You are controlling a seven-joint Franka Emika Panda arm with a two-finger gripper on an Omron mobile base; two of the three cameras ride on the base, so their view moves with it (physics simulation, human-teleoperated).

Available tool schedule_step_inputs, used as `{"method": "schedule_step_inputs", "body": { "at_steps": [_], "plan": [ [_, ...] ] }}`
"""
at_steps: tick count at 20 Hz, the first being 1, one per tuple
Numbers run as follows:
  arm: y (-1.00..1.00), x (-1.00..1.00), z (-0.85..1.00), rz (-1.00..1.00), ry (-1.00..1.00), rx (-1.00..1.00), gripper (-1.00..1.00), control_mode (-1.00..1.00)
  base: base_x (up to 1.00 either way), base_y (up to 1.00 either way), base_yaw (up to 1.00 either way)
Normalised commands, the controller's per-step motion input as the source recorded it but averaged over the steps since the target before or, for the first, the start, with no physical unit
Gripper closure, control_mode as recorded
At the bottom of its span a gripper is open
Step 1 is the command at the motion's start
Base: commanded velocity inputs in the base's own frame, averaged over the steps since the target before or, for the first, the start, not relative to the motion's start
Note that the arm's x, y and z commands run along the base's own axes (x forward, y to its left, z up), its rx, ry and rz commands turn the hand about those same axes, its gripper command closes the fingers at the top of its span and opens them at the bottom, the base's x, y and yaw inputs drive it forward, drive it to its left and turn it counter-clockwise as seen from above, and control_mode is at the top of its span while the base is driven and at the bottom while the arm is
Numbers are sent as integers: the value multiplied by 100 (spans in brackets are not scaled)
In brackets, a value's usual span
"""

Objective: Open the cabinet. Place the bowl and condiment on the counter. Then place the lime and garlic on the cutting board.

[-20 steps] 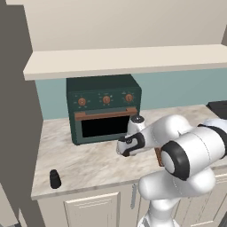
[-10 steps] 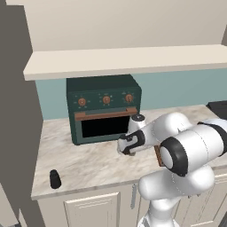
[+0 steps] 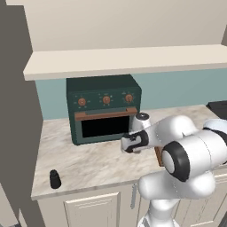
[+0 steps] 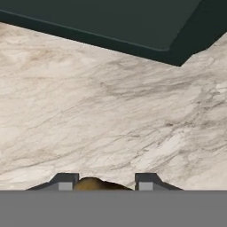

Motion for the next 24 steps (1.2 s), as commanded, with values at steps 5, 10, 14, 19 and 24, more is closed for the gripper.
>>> {"method": "schedule_step_inputs", "body": {
  "at_steps": [5, 10, 14, 19, 24],
  "plan": [
    [-34, -25, 37, -3, -6, 0, 100, -100, 0, 0, 0],
    [-38, -14, 61, -2, -1, 3, 100, -100, 0, 0, 0],
    [-38, -8, 36, -4, 0, 1, 100, -100, 0, 0, 0],
    [-43, -11, 4, -6, 0, 0, 100, -100, 0, 0, 0],
    [-41, -13, -4, -4, 0, 0, 100, -100, 0, 0, 0]
  ]
}}
